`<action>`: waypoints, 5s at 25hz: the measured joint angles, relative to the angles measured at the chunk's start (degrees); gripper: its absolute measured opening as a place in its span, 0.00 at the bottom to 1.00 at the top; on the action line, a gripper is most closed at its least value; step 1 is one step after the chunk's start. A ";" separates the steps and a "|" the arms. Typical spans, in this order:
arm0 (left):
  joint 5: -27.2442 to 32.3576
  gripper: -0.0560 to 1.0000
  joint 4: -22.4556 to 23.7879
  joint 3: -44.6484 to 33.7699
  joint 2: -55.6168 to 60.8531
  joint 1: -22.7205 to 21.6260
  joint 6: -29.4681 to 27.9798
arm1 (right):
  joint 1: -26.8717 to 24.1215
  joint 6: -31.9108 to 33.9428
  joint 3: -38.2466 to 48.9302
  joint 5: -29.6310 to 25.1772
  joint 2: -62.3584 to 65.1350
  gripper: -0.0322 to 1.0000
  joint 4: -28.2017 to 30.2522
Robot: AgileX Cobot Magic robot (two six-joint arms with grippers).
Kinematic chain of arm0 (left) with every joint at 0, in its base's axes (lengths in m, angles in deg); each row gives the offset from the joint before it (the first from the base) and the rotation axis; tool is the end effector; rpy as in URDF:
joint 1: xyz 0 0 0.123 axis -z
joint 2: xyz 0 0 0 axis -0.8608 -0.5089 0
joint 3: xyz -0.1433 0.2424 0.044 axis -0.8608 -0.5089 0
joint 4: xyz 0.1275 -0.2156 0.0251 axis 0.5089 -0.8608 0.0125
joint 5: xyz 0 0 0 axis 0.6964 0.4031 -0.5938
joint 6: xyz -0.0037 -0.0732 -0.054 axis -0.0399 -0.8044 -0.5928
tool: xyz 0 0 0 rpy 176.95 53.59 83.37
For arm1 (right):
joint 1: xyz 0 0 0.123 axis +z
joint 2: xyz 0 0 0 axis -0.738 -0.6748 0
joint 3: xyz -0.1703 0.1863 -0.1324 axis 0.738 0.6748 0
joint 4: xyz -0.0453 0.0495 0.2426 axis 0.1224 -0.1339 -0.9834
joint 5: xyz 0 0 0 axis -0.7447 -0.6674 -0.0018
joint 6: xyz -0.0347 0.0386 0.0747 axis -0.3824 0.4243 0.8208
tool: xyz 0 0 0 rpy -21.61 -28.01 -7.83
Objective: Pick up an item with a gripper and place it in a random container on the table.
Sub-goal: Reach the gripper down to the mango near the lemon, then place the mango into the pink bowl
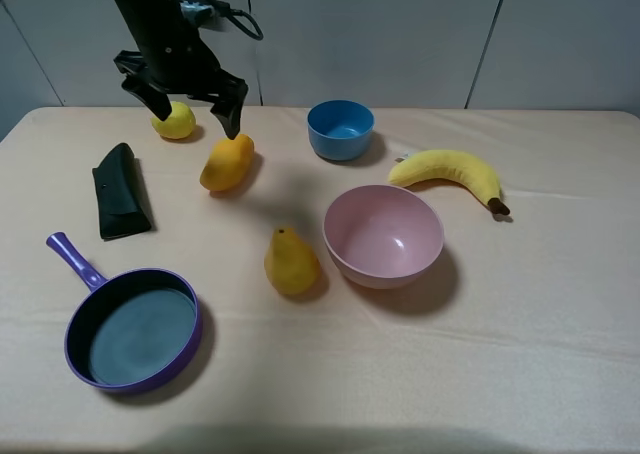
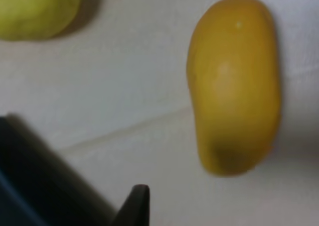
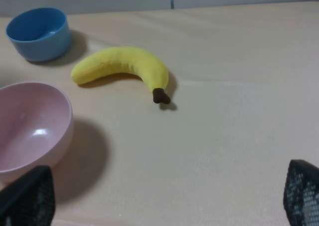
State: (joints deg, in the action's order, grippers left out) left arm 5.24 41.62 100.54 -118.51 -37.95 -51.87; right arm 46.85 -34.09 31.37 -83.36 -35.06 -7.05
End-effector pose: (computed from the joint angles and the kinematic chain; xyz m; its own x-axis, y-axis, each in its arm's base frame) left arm 0.4203 -0.1581 0.2103 -0.8726 0.3611 -0.3290 0.3573 0.9310 0.0742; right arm -0.0049 0.0089 0.2801 -0.4237 0.0770 -0.9025 -0.0448 0.9934 0.1058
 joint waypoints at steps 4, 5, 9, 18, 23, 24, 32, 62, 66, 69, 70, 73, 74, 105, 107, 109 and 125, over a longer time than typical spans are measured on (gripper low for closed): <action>-0.29 0.98 -0.06 3.79 -4.88 0.61 -1.21 | 0.00 0.00 0.00 0.00 0.00 0.70 0.00; -0.35 0.98 -0.06 4.45 -5.96 0.82 -1.27 | 0.00 0.00 0.00 0.00 0.00 0.70 0.00; -0.68 0.98 -0.07 5.44 -8.87 1.01 -1.60 | 0.00 0.00 0.00 0.00 0.00 0.70 0.00; -3.36 0.98 0.10 5.65 -12.14 1.01 -2.85 | 0.00 0.00 0.00 0.00 0.00 0.70 0.00; -6.36 0.97 0.10 5.65 -14.00 1.01 -3.30 | 0.00 0.00 0.00 0.00 0.00 0.70 0.00; -6.89 0.97 0.10 5.65 -14.40 1.01 -3.30 | 0.00 0.00 0.00 0.00 0.00 0.70 0.00; -10.00 0.96 0.16 5.65 -15.82 1.01 -3.30 | 0.00 0.00 0.00 0.00 0.00 0.70 -0.05; -10.70 0.64 0.33 5.73 -15.82 1.01 -5.31 | 0.00 0.00 0.00 0.00 0.00 0.70 -0.05; -9.16 0.64 0.33 6.56 -15.01 1.01 -5.82 | 0.00 0.00 0.00 0.00 0.00 0.70 -0.05; -8.32 0.64 0.26 6.83 -13.17 1.01 -6.09 | 0.00 0.00 0.00 0.00 0.00 0.70 -0.05; -7.92 0.64 0.26 6.96 -12.49 1.01 -6.22 | 0.00 0.00 0.00 0.00 0.00 0.70 -0.05; -6.61 0.64 0.26 7.15 -10.77 1.01 -6.26 | 0.00 0.00 0.00 0.00 0.00 0.70 -0.05; -6.18 0.64 0.26 7.15 -10.41 1.01 -6.26 | 0.00 0.00 0.00 0.00 0.00 0.70 -0.05; 2.25 0.64 -0.06 15.60 -7.71 17.82 -6.46 | 0.00 0.00 0.00 0.00 0.00 0.70 -0.05; 2.13 0.64 -0.13 15.60 -7.71 19.76 -6.69 | 0.00 0.00 0.00 0.00 0.00 0.70 -0.05; 1.52 0.64 -0.13 15.60 -7.71 21.73 -7.23 | 0.00 0.00 0.00 0.00 0.00 0.70 -0.05; -4.20 0.64 -0.18 15.73 -9.80 30.97 -8.24 | 0.00 0.00 0.00 0.00 0.00 0.70 -0.05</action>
State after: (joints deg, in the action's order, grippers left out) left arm 1.03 41.44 116.27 -128.31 -6.98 -60.11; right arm 46.85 -34.09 31.37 -83.36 -35.06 -7.10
